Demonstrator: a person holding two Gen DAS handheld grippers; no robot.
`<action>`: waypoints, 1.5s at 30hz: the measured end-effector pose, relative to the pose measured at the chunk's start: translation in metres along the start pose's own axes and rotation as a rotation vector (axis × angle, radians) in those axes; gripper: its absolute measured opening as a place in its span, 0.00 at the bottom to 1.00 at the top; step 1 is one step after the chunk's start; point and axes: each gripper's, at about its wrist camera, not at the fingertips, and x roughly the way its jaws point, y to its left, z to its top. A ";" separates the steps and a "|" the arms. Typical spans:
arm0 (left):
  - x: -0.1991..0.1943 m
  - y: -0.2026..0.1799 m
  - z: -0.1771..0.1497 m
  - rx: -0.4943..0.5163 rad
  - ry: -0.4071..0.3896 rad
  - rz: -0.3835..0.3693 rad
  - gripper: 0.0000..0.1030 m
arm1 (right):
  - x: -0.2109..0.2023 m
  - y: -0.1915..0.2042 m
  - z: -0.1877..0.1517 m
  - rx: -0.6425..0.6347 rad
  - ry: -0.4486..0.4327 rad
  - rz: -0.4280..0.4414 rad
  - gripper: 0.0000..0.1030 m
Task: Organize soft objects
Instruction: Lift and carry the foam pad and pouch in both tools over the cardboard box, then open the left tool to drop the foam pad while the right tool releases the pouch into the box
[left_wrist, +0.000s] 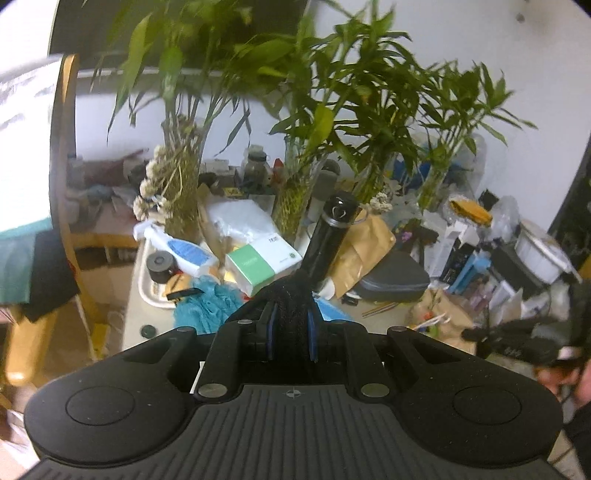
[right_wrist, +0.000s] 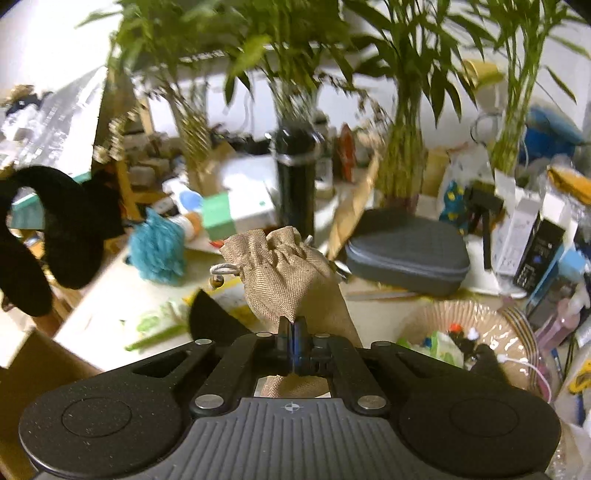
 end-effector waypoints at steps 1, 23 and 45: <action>-0.004 -0.005 0.000 0.019 0.003 0.009 0.16 | -0.009 0.003 0.002 -0.005 -0.008 0.009 0.03; -0.038 -0.069 -0.032 0.182 0.208 -0.043 0.16 | -0.098 0.071 -0.016 -0.123 0.067 0.236 0.03; 0.004 -0.061 -0.087 0.136 0.372 0.021 0.24 | -0.043 0.112 -0.077 -0.182 0.314 0.156 0.09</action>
